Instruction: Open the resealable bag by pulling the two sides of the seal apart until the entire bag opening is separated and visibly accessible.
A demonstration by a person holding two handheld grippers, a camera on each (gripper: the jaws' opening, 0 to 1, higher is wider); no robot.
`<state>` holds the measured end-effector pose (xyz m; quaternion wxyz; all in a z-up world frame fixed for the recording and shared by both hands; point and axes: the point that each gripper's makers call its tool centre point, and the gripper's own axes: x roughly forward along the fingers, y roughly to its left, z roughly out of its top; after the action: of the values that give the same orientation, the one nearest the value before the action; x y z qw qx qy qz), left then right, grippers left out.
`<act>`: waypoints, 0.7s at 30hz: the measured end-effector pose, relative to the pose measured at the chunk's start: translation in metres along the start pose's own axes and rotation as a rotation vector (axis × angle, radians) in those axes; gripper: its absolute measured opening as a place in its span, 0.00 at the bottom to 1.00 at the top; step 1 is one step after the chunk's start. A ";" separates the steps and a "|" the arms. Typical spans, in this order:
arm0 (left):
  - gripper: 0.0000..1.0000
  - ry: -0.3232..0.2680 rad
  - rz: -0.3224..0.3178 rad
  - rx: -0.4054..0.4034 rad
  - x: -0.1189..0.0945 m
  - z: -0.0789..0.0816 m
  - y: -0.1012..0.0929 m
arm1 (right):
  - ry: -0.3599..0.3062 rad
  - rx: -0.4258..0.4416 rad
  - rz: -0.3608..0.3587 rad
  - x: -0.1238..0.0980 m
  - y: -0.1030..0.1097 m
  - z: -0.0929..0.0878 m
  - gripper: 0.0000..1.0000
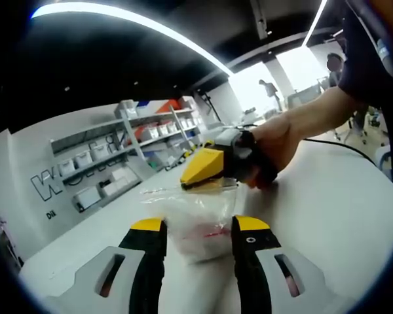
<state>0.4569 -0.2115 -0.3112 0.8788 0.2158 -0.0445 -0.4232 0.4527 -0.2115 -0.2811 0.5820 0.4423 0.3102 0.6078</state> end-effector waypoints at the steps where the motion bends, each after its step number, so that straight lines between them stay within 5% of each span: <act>1: 0.39 0.001 0.001 0.001 0.000 0.000 0.000 | 0.000 0.000 0.000 0.000 0.000 0.000 0.00; 21: 0.40 0.002 0.009 -0.003 0.000 -0.001 0.003 | -0.055 0.014 0.011 -0.006 -0.001 0.012 0.00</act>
<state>0.4589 -0.2093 -0.3109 0.8810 0.2146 -0.0441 -0.4193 0.4635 -0.2189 -0.2778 0.5840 0.4647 0.2958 0.5962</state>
